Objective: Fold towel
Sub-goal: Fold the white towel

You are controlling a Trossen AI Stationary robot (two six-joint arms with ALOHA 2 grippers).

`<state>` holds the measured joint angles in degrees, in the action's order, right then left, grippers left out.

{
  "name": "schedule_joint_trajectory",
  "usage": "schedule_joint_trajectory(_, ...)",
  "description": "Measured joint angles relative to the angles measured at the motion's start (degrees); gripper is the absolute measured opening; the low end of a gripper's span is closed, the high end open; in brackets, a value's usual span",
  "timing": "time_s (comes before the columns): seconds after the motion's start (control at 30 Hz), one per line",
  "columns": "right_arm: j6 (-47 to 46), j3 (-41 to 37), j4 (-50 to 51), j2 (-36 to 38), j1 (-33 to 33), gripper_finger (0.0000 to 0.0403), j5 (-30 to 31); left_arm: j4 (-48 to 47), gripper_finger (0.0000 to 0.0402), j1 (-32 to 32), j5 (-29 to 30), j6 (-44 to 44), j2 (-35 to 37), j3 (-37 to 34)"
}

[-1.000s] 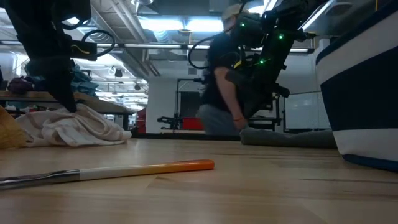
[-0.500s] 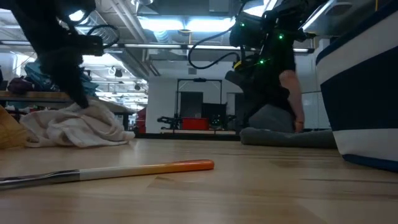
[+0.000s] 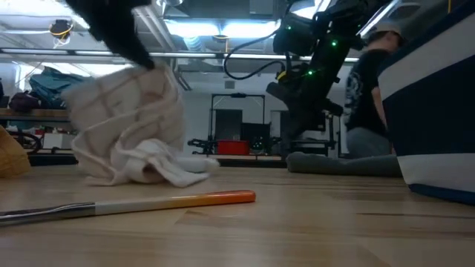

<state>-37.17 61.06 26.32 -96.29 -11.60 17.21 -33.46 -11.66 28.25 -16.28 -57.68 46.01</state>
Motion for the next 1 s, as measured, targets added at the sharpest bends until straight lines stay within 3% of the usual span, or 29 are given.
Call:
schedule_joint_trajectory(0.13,0.0,0.0,-1.6,0.0,0.0,0.0010,0.0,-0.1,0.0002,1.5,3.1,6.4,0.0,3.6)
schedule_joint_trajectory(0.27,0.0,0.0,-3.4,0.0,0.0,0.0010,0.0,1.0,0.0002,4.1,10.1,13.7,0.0,7.7)
schedule_joint_trajectory(0.4,0.0,0.0,-4.2,0.0,0.0,0.0010,-0.1,8.5,0.0002,7.6,17.8,24.3,0.2,10.3)
schedule_joint_trajectory(0.57,0.0,0.0,-5.5,0.0,0.0,0.0010,-2.3,19.3,0.0002,12.4,18.4,35.0,0.3,11.1)
schedule_joint_trajectory(0.83,0.0,0.0,-17.1,0.0,0.0,0.0010,-4.8,17.9,0.0002,17.4,11.5,28.2,0.3,11.1)
schedule_joint_trajectory(1.0,0.2,0.0,-23.0,0.0,0.0,0.0010,-4.9,15.9,0.0002,18.5,10.9,25.7,0.3,11.1)
